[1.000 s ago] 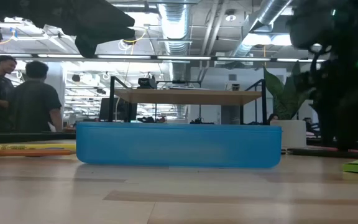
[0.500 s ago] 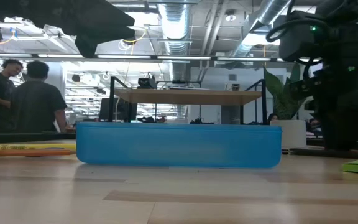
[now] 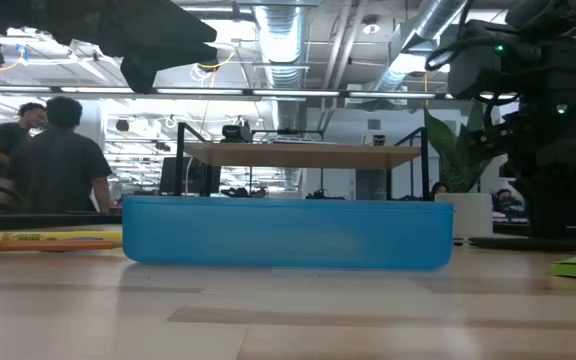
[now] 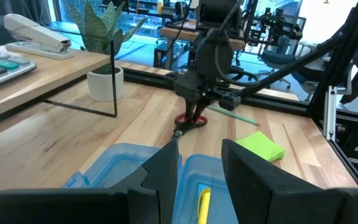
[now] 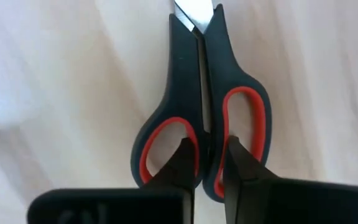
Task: Pack school essentials
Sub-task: Put the black scissors into the blue supply box
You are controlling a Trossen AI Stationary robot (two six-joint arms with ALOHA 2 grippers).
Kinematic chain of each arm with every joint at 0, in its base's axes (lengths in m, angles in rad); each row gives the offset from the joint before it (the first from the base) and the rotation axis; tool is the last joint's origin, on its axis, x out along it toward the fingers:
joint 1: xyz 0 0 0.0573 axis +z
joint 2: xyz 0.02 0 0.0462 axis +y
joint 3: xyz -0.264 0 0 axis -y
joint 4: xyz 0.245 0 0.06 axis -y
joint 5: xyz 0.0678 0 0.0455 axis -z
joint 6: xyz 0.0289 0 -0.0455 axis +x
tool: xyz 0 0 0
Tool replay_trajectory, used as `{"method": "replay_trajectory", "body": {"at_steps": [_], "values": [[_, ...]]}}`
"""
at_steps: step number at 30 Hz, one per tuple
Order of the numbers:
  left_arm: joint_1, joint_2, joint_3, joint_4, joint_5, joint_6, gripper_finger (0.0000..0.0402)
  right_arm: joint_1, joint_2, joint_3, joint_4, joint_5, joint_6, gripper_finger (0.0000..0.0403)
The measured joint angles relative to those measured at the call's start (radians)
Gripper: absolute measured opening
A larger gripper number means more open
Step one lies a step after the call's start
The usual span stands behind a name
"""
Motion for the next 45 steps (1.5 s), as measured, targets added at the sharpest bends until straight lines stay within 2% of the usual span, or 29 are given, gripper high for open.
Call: {"method": "replay_trajectory", "body": {"at_steps": [8, 12, 23, 28, 34, 40, 45], "values": [[0.000, 0.000, 0.000, 0.000, 0.000, 0.000, 0.0112, -0.001, -0.086, -0.007, -0.108, 0.016, 0.060, 0.0028], [0.000, 0.000, 0.000, 0.003, 0.000, 0.000, 0.0112, 0.000, -0.124, -0.006, -0.107, 0.012, 0.071, 0.0010], [0.000, 0.000, 0.000, 0.004, -0.001, 0.001, 0.0112, 0.010, -0.134, 0.002, -0.106, 0.014, 0.088, 0.0003], [0.000, 0.000, 0.000, 0.003, -0.001, 0.001, 0.0112, 0.030, -0.134, 0.042, -0.112, 0.019, 0.092, 0.0003], [0.000, 0.000, 0.000, 0.004, -0.047, 0.001, 0.0112, 0.097, -0.134, 0.137, -0.106, 0.048, 0.098, 0.0003], [0.000, -0.001, 0.000, 0.043, -0.053, 0.024, 0.0112, 0.159, -0.128, 0.222, 0.036, 0.064, 0.070, 0.0002], [0.000, -0.001, 0.000, 0.065, -0.053, 0.029, 0.0112, 0.189, -0.031, 0.301, 0.128, 0.064, 0.005, 0.0002]]}}
